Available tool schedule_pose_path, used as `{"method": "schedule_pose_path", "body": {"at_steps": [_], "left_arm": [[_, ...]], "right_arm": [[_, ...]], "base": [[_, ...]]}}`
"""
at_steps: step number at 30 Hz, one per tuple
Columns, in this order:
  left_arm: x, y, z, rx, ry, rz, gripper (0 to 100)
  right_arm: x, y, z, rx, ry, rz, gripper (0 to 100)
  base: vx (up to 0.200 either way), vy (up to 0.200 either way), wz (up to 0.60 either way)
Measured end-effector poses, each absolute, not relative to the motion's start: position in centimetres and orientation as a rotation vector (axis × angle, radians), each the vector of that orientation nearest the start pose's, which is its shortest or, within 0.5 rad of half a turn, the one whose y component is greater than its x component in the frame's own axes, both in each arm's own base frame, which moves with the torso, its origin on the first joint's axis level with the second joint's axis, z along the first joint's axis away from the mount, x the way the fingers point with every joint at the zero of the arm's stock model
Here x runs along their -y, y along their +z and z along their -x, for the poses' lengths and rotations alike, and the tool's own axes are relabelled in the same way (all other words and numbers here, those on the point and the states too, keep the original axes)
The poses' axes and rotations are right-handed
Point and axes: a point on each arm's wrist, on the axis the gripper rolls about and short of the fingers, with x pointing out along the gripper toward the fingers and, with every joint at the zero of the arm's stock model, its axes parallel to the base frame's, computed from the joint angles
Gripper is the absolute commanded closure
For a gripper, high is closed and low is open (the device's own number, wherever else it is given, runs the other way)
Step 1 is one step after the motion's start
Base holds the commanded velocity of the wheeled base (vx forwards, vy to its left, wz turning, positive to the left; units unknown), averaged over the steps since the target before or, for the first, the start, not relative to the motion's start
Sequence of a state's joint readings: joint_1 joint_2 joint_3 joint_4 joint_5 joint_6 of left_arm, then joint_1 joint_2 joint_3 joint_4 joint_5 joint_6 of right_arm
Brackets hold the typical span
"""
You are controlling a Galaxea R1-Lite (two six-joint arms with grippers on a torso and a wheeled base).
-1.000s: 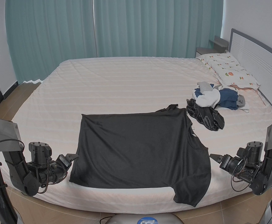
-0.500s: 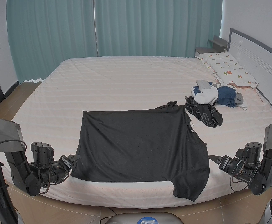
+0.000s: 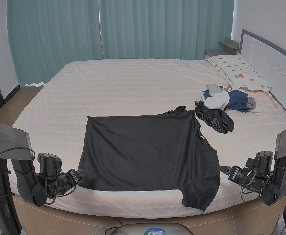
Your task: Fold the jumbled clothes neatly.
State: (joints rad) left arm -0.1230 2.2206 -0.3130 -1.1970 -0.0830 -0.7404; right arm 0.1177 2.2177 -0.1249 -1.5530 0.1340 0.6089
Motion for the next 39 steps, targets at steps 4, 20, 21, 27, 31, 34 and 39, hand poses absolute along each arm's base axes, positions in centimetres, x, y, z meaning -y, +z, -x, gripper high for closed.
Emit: {"method": "schedule_pose_path", "body": {"at_steps": [4,20,21,27,31,34,39], "left_arm": [[3.6,-2.8,-27.1,-0.78,0.085,0.671,0],[3.6,-3.9,-28.5,-0.752,0.143,0.646,100],[3.6,-4.0,-28.5,-0.751,0.149,0.643,100],[3.5,-4.3,-27.8,-0.771,0.181,0.634,100],[3.3,-3.9,-26.9,-0.777,0.203,0.626,100],[3.1,-3.6,-26.5,-0.774,0.222,0.619,100],[2.6,-3.3,-26.0,-0.771,0.244,0.619,100]], "right_arm": [[-3.3,-0.5,-24.5,-0.611,0.073,-0.593,0],[-3.7,-0.7,-24.3,-0.625,0.085,-0.588,0],[-3.7,-0.7,-24.3,-0.626,0.084,-0.588,0],[-3.7,-0.6,-24.2,-0.624,0.082,-0.588,0],[-3.6,-0.5,-24.1,-0.623,0.078,-0.588,0],[-3.5,-0.5,-24.0,-0.628,0.075,-0.589,0],[-3.4,-0.6,-23.7,-0.641,0.074,-0.589,0]], "base": [[0.0,0.0,0.0],[0.0,0.0,0.0],[0.0,0.0,0.0],[0.0,0.0,0.0],[0.0,0.0,0.0],[0.0,0.0,0.0],[0.0,0.0,0.0]]}}
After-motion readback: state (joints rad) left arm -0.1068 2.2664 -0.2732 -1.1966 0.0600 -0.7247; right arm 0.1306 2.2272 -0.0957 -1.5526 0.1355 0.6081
